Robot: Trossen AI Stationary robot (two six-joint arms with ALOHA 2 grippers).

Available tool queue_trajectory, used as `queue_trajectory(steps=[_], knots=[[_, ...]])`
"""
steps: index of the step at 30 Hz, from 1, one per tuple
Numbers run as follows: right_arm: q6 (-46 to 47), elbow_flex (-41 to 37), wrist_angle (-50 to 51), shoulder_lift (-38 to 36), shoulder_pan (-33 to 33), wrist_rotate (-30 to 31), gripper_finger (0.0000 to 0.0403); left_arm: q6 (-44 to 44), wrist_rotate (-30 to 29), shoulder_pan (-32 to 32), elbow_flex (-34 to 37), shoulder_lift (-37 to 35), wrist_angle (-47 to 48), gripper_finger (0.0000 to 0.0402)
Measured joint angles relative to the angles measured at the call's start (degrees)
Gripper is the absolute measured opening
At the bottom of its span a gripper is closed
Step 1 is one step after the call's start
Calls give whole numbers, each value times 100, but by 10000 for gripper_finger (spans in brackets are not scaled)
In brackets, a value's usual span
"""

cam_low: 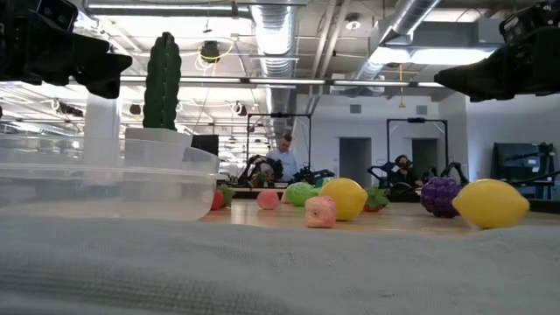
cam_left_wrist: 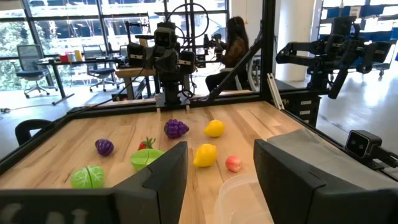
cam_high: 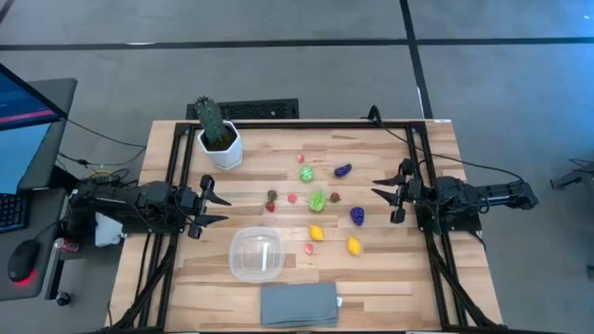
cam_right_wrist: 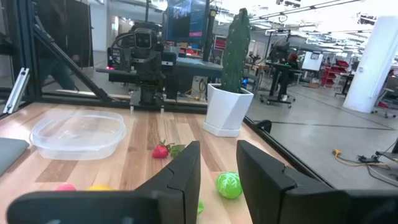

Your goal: Pick and placing Produce into tupperware

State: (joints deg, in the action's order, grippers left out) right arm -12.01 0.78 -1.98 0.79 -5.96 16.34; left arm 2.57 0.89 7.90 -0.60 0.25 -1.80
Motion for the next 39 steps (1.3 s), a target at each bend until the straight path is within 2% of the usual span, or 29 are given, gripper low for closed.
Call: queue_trajectory(steps=[14,24,31,34,39], knots=[[0,-1,-2,0,-2,0,127,-98,-17,2,-1,1,-7,175],[0,1,0,-1,-2,1,127,-2888,-1279,0,-2,2,-172,175],[-118,-1,-15,-1,7,2,127,-3380,-1470,0,-1,2,-195,175],[394,-8,-53,0,-2,0,127,-3340,-1473,0,0,2,-201,175],[2761,-12,-130,1,-2,2,127,-3221,-1396,0,-2,2,-236,175]])
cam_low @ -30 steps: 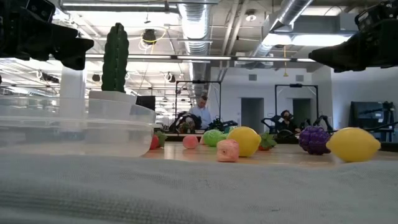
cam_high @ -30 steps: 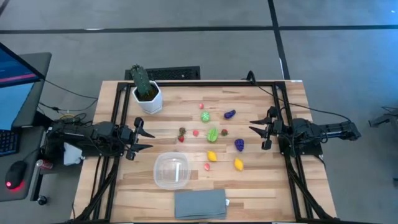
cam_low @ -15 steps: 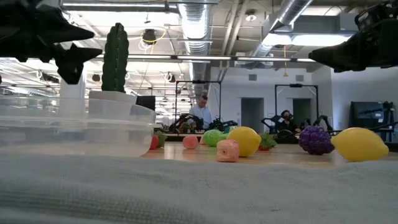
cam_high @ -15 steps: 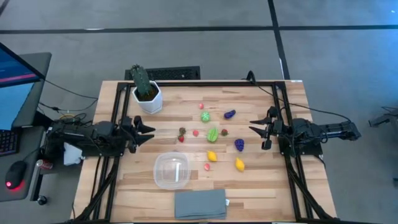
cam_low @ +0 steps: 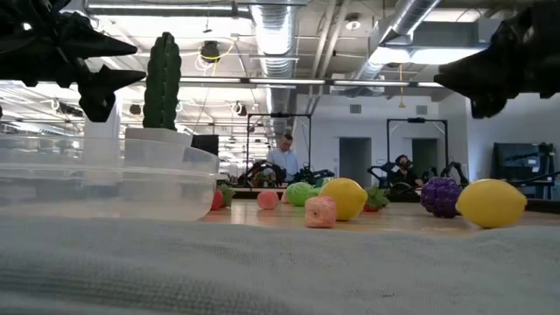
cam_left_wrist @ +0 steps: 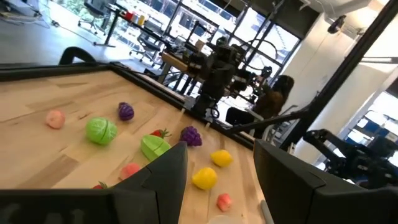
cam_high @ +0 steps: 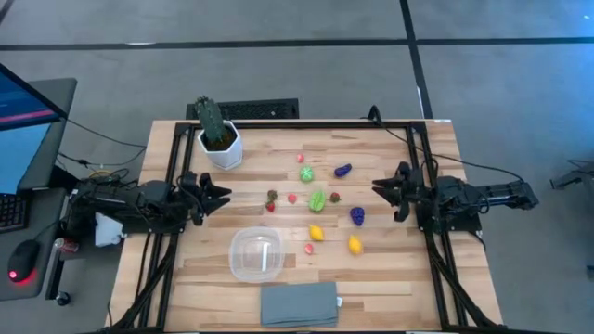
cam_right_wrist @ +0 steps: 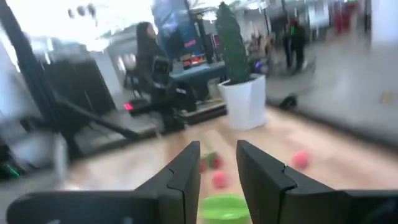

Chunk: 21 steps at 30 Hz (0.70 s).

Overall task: Pick and placing Produce into tupperware
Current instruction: Put the grapes into the transparent bin

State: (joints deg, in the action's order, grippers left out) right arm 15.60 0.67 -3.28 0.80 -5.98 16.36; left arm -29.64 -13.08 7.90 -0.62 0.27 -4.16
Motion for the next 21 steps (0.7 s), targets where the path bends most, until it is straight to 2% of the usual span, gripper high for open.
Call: queue_trajectory(steps=[3,7,10,18,21], knots=[[960,0,-64,0,2,5,127,-156,-30,0,2,-2,-79,175],[2762,2,-279,-2,2,20,127,-553,-282,0,0,0,-79,175],[3598,2,-277,0,2,22,127,-698,-522,0,1,-2,-79,175],[3798,4,-251,0,2,21,127,-587,-549,0,0,0,-29,175],[3755,7,-73,0,2,22,127,-899,-562,0,0,0,-27,175]])
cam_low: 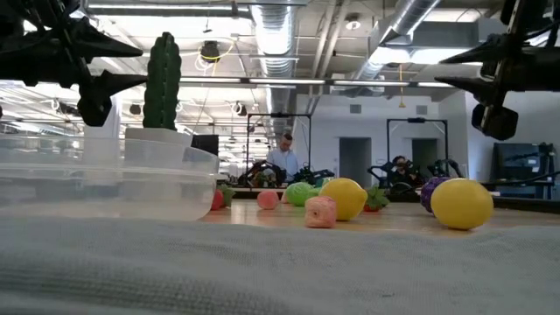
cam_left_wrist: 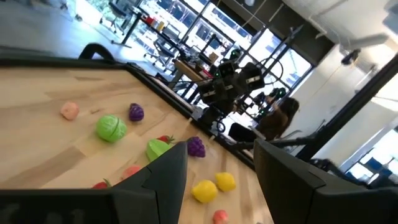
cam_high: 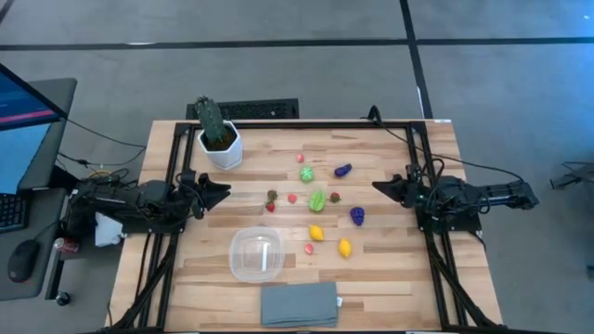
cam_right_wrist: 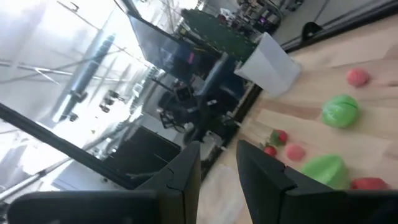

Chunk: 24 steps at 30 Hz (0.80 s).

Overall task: Pick and placing Produce into tupperware
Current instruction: Put the grapes into the transparent bin

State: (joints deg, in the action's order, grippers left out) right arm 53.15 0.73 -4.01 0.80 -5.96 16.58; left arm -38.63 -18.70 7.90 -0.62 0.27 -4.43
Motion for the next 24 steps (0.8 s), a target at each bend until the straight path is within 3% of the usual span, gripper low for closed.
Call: queue_trajectory(steps=[6,9,13,19,24], knots=[[-625,2,0,0,4,0,127,-166,64,-4,1,-1,-4,175],[-320,2,-375,0,0,-4,127,-277,429,-4,0,-1,-13,175],[-791,4,-1225,162,-91,-333,127,-501,883,5,1,9,-249,175],[-2198,7,-3024,1131,-517,-389,127,-501,888,194,1,302,-1043,175],[-3010,390,-3314,2247,-755,-363,127,-227,577,264,0,667,-1220,175]])
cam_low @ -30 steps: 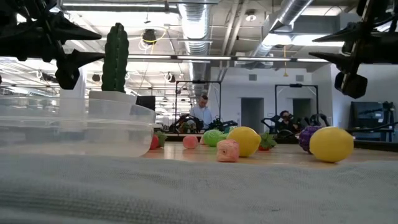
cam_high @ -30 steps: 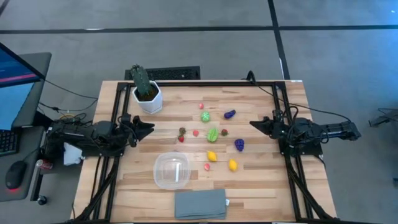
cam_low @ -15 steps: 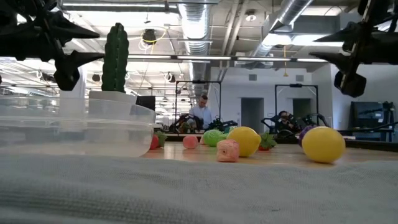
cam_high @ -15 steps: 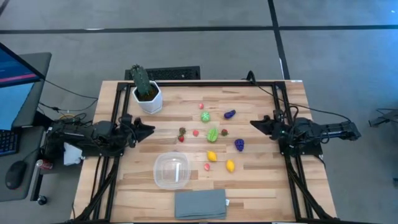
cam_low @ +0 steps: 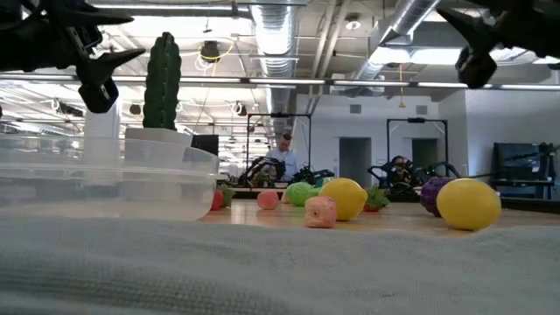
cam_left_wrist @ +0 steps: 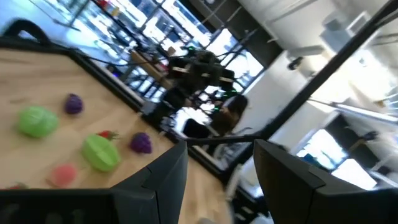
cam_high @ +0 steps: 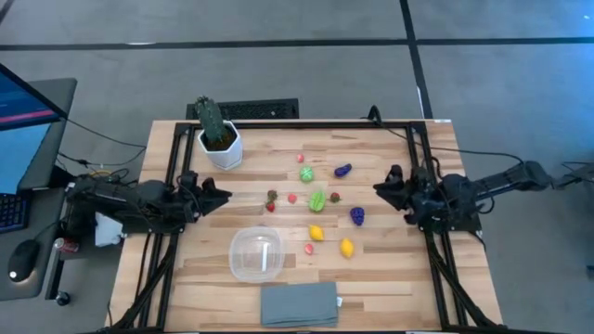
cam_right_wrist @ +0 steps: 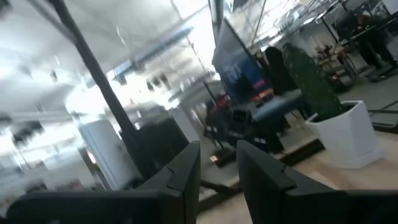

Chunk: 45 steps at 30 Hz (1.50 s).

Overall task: Pick and placing Produce into tupperware
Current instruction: Put the grapes into the transparent bin

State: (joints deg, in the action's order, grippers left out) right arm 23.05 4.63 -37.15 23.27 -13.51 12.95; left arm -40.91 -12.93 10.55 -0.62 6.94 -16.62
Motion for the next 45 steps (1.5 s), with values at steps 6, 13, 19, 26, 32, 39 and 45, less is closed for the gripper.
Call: queue_trajectory(steps=[6,13,19,26,32,39,45], knots=[[-853,807,-18,983,76,17,127,200,-468,0,0,31,142,175],[-1002,1690,443,1511,405,-65,127,-301,-157,3,0,32,-205,175],[-1442,2474,2356,1549,504,-73,127,-342,316,319,-250,475,-366,174],[-1395,3096,4507,1545,504,216,127,424,46,839,-886,2031,-378,156],[-98,3394,6701,1545,504,181,127,423,237,892,-1154,3015,-360,149],[1640,3418,7719,1618,490,-564,120,203,371,892,-1163,3320,-352,149],[3100,3422,8215,1918,496,-566,117,210,345,887,-1169,3317,-352,149]])
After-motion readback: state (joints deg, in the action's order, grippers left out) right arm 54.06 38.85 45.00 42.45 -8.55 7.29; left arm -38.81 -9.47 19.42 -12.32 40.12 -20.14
